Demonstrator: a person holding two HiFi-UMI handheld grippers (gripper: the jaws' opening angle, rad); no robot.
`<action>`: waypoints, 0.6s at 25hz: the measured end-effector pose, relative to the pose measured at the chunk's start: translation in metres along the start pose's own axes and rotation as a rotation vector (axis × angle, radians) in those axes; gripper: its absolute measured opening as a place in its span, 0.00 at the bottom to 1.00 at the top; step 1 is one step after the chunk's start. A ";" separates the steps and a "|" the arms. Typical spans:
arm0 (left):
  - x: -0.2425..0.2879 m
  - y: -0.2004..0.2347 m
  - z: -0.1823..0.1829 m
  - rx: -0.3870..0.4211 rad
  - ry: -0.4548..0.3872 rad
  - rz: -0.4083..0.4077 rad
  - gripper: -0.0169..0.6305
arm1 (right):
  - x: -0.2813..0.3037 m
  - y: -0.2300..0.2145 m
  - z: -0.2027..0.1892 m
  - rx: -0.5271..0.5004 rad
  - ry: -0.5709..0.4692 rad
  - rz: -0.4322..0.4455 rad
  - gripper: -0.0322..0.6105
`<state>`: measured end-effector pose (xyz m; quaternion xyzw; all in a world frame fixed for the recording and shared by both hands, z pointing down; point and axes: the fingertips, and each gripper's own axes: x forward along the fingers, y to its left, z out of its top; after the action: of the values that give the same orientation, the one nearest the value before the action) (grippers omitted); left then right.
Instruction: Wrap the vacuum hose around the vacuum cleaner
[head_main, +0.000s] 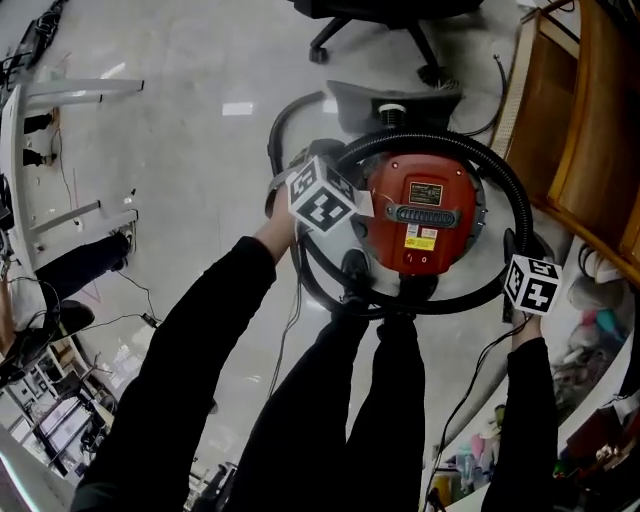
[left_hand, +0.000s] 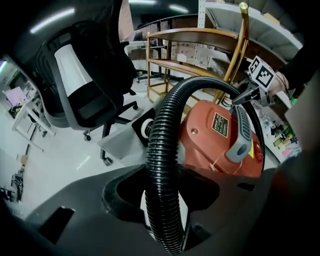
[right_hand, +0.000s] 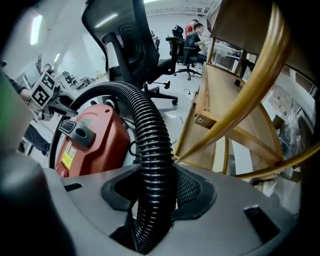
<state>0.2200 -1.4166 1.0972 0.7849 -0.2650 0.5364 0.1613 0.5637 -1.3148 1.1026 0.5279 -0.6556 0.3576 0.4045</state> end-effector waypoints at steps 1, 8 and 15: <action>0.002 0.004 0.003 -0.007 -0.017 0.002 0.32 | 0.005 0.001 0.001 0.007 -0.013 0.004 0.32; 0.040 0.006 -0.010 0.033 0.090 0.012 0.34 | 0.040 0.008 -0.010 0.021 0.048 0.005 0.32; 0.001 0.017 0.028 -0.056 -0.149 0.044 0.59 | 0.065 0.007 -0.020 0.030 0.109 0.009 0.33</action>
<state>0.2314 -1.4452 1.0869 0.8118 -0.3083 0.4722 0.1513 0.5523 -1.3218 1.1697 0.5106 -0.6297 0.3975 0.4299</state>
